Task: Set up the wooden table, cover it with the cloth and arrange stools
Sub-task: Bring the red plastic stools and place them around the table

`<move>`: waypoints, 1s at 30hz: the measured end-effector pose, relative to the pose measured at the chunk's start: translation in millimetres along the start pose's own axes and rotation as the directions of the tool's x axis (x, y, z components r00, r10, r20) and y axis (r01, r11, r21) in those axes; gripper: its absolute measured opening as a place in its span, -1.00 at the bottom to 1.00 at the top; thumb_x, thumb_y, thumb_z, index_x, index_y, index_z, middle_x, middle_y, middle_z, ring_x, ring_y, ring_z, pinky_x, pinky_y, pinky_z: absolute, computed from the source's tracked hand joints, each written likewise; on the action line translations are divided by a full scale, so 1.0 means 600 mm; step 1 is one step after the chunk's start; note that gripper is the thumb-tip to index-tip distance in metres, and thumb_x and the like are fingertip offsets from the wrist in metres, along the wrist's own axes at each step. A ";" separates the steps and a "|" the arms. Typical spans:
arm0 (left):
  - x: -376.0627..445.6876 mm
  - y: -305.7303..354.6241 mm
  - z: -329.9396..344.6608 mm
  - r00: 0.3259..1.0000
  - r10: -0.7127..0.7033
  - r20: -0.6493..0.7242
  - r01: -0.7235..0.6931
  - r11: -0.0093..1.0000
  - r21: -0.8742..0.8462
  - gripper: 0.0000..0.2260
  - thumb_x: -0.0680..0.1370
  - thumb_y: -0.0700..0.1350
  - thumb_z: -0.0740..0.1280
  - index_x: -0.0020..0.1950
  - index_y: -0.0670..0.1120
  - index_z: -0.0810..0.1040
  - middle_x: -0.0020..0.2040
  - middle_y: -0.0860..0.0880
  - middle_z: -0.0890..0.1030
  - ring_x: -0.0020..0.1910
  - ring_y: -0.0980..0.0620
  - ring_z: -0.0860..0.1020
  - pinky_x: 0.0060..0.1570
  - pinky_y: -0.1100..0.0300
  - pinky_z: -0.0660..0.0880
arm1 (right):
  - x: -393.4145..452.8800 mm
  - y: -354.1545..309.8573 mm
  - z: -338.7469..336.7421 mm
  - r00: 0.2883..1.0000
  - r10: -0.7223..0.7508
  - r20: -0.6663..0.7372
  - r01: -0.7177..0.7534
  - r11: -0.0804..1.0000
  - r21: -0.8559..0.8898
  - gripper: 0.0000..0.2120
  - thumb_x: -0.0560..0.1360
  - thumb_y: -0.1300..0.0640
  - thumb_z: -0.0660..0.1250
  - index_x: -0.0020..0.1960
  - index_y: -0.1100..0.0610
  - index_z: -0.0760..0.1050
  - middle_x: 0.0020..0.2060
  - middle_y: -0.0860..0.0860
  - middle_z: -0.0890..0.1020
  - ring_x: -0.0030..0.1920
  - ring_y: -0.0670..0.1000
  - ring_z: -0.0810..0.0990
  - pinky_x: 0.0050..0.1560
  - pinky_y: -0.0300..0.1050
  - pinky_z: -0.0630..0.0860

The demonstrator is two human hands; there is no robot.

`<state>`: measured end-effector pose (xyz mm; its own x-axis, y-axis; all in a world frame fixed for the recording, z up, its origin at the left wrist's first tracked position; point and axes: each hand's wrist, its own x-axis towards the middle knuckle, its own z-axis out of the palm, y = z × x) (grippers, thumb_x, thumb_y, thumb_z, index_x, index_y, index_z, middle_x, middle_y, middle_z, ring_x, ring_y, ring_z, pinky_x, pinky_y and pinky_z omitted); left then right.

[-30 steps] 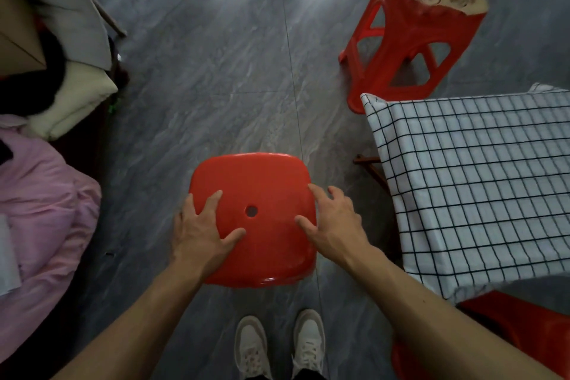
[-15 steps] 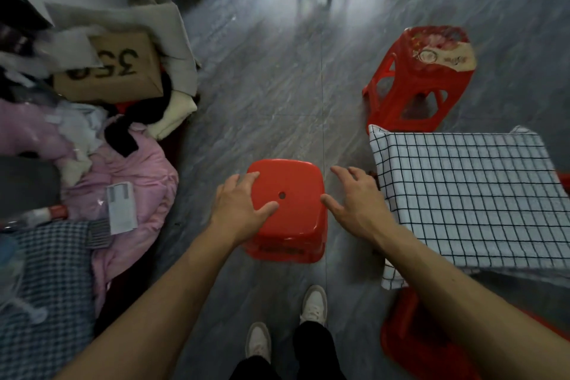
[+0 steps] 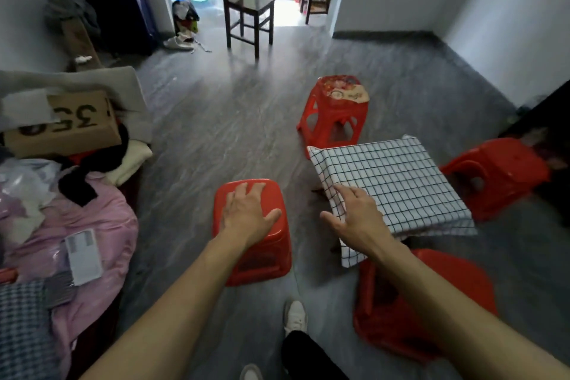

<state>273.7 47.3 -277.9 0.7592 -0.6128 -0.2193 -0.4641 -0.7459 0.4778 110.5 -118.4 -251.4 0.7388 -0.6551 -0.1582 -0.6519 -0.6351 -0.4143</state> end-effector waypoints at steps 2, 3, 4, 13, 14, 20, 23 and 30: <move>-0.022 0.017 0.013 0.998 0.053 0.023 -0.053 0.999 0.005 -0.34 0.46 0.22 0.39 0.49 0.02 0.32 0.47 -0.18 0.34 0.41 -0.20 0.33 0.43 -0.04 0.25 | -0.045 0.019 -0.011 0.999 0.043 -0.030 -0.043 0.999 0.015 -0.31 0.46 -0.22 0.38 0.49 -0.03 0.27 0.42 0.12 0.37 0.42 0.15 0.32 0.37 0.18 0.38; -0.035 0.028 0.020 0.996 0.074 0.039 -0.075 0.997 0.005 -0.35 0.46 0.22 0.38 0.49 0.02 0.32 0.47 -0.17 0.33 0.41 -0.20 0.33 0.43 -0.04 0.25 | -0.067 0.030 -0.017 0.998 0.055 -0.038 -0.054 0.998 0.020 -0.31 0.46 -0.23 0.38 0.50 -0.03 0.27 0.42 0.12 0.37 0.42 0.15 0.32 0.38 0.18 0.37; -0.050 0.042 0.026 0.993 0.102 0.055 -0.102 0.995 0.008 -0.35 0.46 0.22 0.38 0.49 0.03 0.32 0.47 -0.17 0.33 0.41 -0.20 0.33 0.42 -0.04 0.26 | -0.088 0.043 -0.023 0.996 0.069 -0.048 -0.068 0.997 0.032 -0.30 0.46 -0.23 0.38 0.50 -0.03 0.26 0.43 0.12 0.37 0.43 0.15 0.31 0.39 0.18 0.36; -0.179 0.226 0.087 0.930 0.336 0.153 -0.347 0.936 0.054 -0.39 0.50 0.18 0.37 0.49 0.02 0.31 0.47 -0.14 0.32 0.40 -0.19 0.32 0.39 -0.05 0.32 | -0.259 0.204 -0.115 0.941 0.265 -0.210 -0.226 0.955 0.191 -0.27 0.44 -0.22 0.38 0.51 0.00 0.24 0.43 0.12 0.35 0.43 0.14 0.31 0.41 0.17 0.34; -0.194 0.251 0.099 0.924 0.350 0.155 -0.363 0.930 0.060 -0.39 0.50 0.18 0.37 0.49 0.02 0.30 0.48 -0.14 0.32 0.40 -0.19 0.32 0.39 -0.05 0.31 | -0.278 0.230 -0.123 0.933 0.277 -0.229 -0.235 0.952 0.194 -0.27 0.45 -0.21 0.38 0.52 0.01 0.25 0.42 0.12 0.36 0.42 0.14 0.31 0.41 0.16 0.34; -0.294 0.413 0.205 0.892 0.402 0.207 -0.427 0.900 0.092 -0.36 0.50 0.18 0.36 0.52 0.04 0.28 0.49 -0.12 0.29 0.44 -0.19 0.27 0.40 -0.08 0.29 | -0.407 0.411 -0.169 0.901 0.347 -0.262 -0.281 0.924 0.259 -0.22 0.37 -0.31 0.26 0.50 -0.01 0.27 0.41 0.09 0.37 0.40 0.15 0.34 0.40 0.16 0.34; -0.353 0.488 0.271 0.872 0.420 0.253 -0.461 0.878 0.131 -0.35 0.49 0.19 0.35 0.52 0.04 0.26 0.52 -0.12 0.25 0.46 -0.18 0.23 0.42 -0.11 0.28 | -0.471 0.502 -0.187 0.890 0.356 -0.285 -0.285 0.922 0.262 -0.26 0.36 -0.30 0.25 0.48 -0.04 0.29 0.39 0.07 0.40 0.37 0.14 0.37 0.39 0.14 0.34; -0.435 0.601 0.367 0.853 0.410 0.322 -0.460 0.883 0.092 -0.36 0.50 0.20 0.35 0.52 0.04 0.28 0.48 -0.09 0.31 0.44 -0.14 0.28 0.41 -0.10 0.31 | -0.560 0.658 -0.227 0.871 0.398 -0.288 -0.313 0.901 0.299 -0.36 0.48 -0.10 0.40 0.49 0.04 0.30 0.40 0.08 0.36 0.40 0.12 0.33 0.43 0.11 0.30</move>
<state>-192.2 -119.3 -235.7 0.3103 -0.9130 -0.2649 -0.8008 -0.4012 0.4447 -418.3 -204.6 -239.6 0.3346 -0.9413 -0.0444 -0.7677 -0.2449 -0.5922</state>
